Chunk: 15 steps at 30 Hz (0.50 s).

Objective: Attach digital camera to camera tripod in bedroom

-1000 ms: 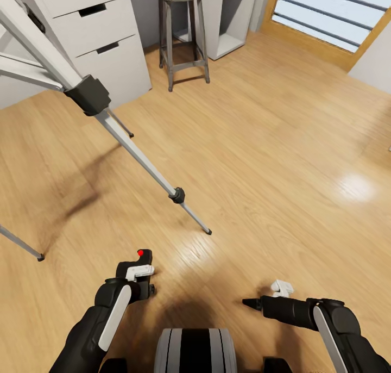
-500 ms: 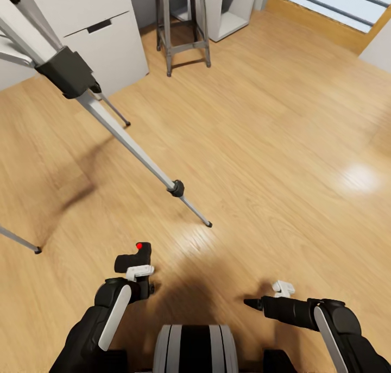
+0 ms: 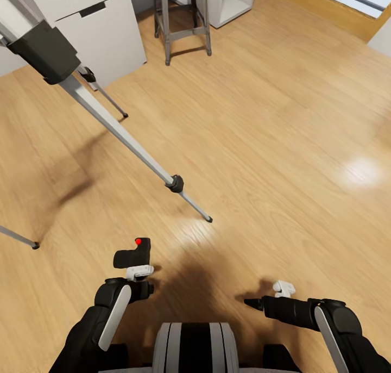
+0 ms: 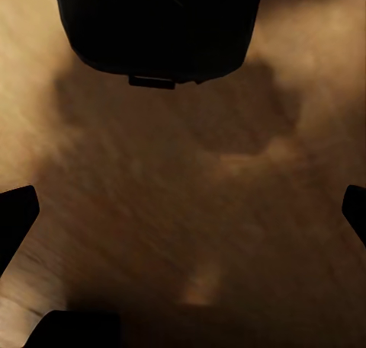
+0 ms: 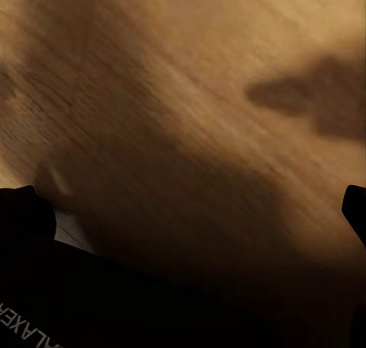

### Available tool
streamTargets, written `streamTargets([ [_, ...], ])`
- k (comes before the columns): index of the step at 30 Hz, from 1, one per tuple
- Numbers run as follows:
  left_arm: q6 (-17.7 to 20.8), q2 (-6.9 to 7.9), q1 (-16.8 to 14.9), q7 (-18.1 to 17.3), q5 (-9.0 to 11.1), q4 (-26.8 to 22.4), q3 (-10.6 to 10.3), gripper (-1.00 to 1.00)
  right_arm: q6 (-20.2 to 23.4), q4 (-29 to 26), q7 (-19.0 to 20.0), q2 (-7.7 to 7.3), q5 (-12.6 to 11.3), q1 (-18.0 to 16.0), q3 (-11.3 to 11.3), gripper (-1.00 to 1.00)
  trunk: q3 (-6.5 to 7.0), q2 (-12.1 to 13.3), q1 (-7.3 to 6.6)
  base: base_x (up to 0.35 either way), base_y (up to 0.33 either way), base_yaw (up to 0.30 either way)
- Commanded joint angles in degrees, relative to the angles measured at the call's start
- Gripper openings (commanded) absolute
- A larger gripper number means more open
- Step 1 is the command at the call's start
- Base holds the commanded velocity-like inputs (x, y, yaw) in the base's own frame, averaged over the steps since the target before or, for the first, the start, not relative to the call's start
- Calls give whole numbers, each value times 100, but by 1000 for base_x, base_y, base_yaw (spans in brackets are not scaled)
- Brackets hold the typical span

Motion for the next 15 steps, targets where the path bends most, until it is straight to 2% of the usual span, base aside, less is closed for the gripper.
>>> streamTargets([
  [1,15,0,-2,59,60,-7,-4,100,38,-5,-3,2,-28,-2,-6,100,-3,-1,-1,0,0,0],
  [10,15,0,-2,69,58,-9,-4,100,38,-8,-2,4,-27,-2,-6,100,-3,-1,-1,0,0,0],
  [15,15,0,-2,70,57,-9,-4,100,38,-9,-2,5,-27,-2,-6,100,-114,-8,12,0,0,0],
])
